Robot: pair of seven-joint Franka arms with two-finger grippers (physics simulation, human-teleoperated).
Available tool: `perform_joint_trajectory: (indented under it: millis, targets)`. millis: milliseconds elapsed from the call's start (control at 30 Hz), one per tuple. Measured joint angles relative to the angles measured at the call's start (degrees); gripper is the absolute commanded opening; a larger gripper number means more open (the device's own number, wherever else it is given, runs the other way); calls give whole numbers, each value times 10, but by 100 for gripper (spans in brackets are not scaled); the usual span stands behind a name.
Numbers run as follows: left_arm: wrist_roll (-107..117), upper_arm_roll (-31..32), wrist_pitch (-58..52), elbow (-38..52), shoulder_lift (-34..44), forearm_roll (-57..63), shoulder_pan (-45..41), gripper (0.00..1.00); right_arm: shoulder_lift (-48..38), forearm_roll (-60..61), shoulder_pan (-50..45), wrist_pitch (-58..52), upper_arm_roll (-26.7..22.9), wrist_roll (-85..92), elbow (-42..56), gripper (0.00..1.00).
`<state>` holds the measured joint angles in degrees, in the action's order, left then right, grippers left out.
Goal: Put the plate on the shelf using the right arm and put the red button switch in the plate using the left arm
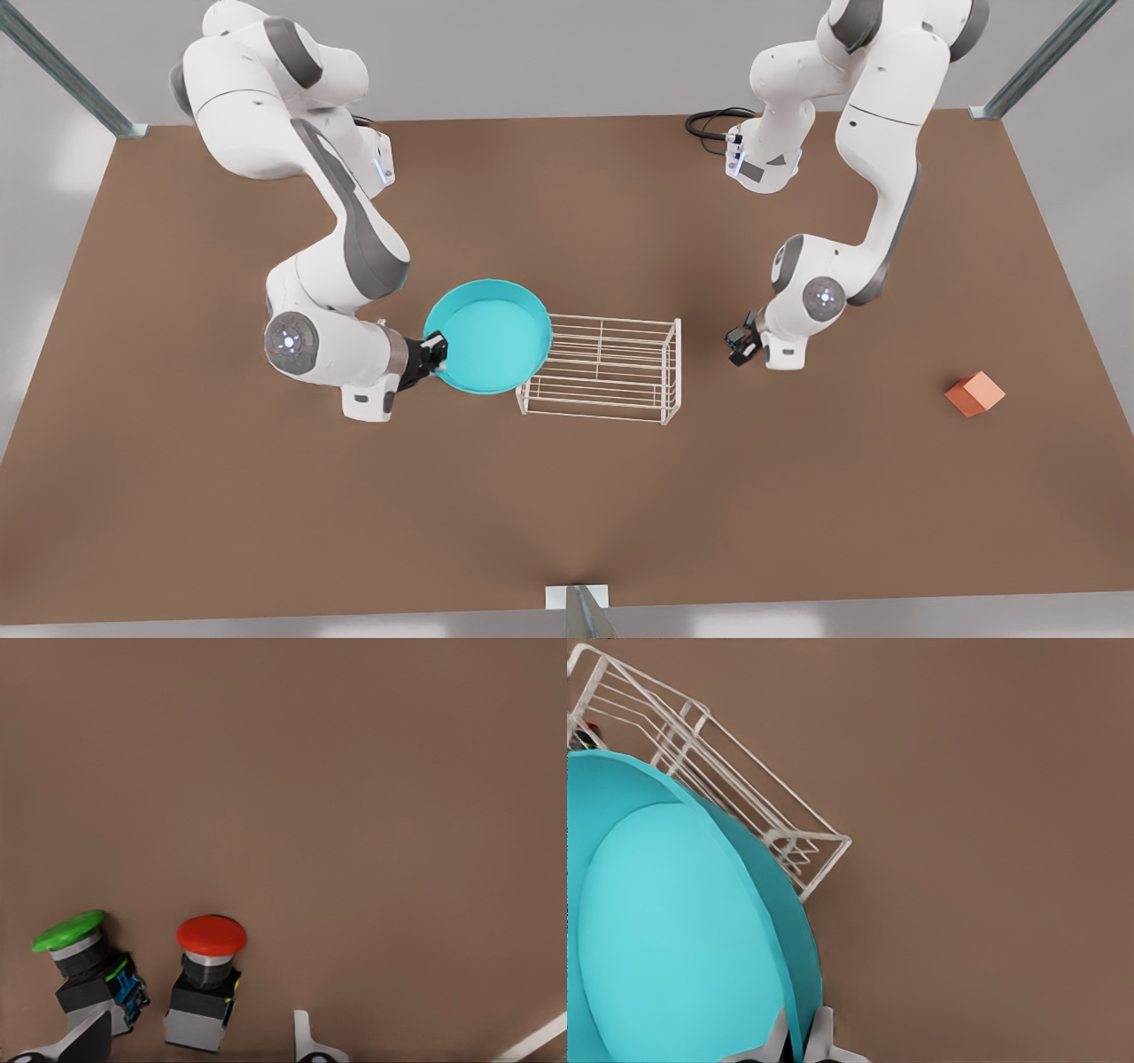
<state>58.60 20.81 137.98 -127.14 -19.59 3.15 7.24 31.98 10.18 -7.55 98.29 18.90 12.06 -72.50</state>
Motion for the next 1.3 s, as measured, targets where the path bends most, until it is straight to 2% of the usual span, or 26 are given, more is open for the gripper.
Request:
perform_joint_trajectory:
  millis: [267,567,600,633,767,967,1000,1033,1100,1300]
  targets:
    - [4,0,8,-15,-10,9,-7,100,75,0,-82,95,-2,-131,10,15]
    - [5,-1,33,-9,-34,17,-8,100,99,2,-141,193,-4,-246,9,16]
    - [5,-1,36,-9,-37,19,-8,100,101,0,-144,200,-4,-258,9,93]
    - [6,-1,39,-9,-39,21,-8,100,102,-3,-146,206,-4,-270,9,100]
    - [6,-2,48,-12,-43,28,-8,100,98,-24,-142,216,-5,-323,9,100]
    - [7,-3,60,-14,-53,37,-8,100,-82,-26,-33,67,-11,-362,10,100]
    - [7,-3,61,-14,-53,38,-7,96,-90,-28,-3,40,-10,-357,5,100]
    - [7,-3,62,-14,-53,38,-7,89,-85,-40,31,17,-10,-348,1,100]
    - [7,-3,64,-14,-53,39,-7,82,-70,-79,76,-20,-12,-329,-2,100]
    - [8,-3,67,-17,-53,40,-6,81,-50,-197,85,-93,-10,-294,-2,100]
